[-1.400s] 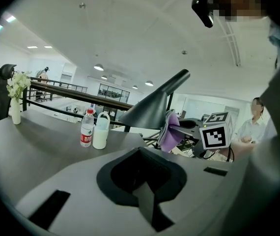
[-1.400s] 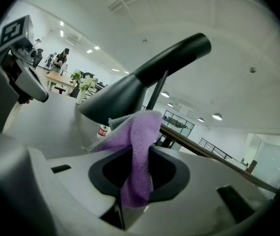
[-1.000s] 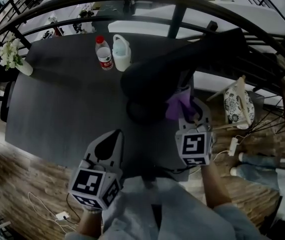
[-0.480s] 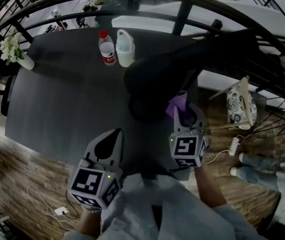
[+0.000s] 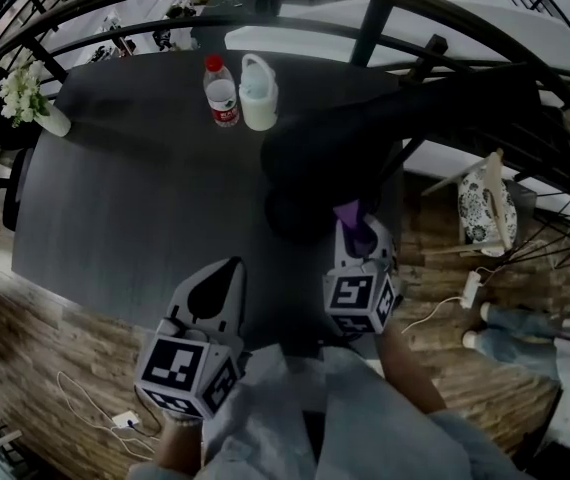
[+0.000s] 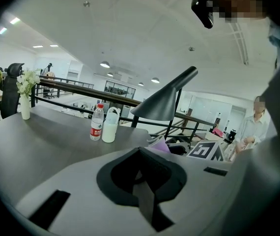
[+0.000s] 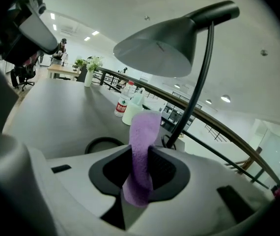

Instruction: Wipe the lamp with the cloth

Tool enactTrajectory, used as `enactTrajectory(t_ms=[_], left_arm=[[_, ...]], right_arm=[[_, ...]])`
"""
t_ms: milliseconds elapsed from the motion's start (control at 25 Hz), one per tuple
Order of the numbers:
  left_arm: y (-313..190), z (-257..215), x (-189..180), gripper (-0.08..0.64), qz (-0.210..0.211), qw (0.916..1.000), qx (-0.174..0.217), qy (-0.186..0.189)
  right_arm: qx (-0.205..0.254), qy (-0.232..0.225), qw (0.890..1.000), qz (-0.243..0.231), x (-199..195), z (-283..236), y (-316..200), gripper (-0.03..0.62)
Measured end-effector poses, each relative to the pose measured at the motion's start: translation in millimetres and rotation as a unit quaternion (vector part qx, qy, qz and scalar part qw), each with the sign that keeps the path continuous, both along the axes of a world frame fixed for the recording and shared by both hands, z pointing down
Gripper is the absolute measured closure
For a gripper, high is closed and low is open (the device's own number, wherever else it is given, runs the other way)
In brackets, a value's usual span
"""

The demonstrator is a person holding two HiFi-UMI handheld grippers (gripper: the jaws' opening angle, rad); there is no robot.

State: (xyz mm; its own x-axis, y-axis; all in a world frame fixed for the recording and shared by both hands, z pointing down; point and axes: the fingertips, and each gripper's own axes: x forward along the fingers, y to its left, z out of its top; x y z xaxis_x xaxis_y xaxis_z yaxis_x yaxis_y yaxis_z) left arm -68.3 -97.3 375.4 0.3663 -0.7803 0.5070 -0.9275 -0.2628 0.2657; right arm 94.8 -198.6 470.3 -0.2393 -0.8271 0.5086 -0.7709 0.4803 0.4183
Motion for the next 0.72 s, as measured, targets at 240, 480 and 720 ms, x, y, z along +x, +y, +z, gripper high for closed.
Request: enactTrajectory(t_ms=[240,480,720], left_arm=[[1.7,4.8,-15.1,0.555,-0.004,1.0,-0.004,-0.002],[2.5,8.7,-27.5,0.555,0.003,0.9999,-0.012,-0.003],[5.0,15.5,-34.8,0.555,0.015,0.9996,-0.024,-0.004]], right_arm=[[-0.047,0.01,0.998,0.026,-5.9,41.4,1.1,0.503],[-0.096,0.015,0.993,0.062,-8.0,79.8,7.8,0.502],[-0.107,0.006,0.988,0.108,-7.8,93.4,1.0,0.503]])
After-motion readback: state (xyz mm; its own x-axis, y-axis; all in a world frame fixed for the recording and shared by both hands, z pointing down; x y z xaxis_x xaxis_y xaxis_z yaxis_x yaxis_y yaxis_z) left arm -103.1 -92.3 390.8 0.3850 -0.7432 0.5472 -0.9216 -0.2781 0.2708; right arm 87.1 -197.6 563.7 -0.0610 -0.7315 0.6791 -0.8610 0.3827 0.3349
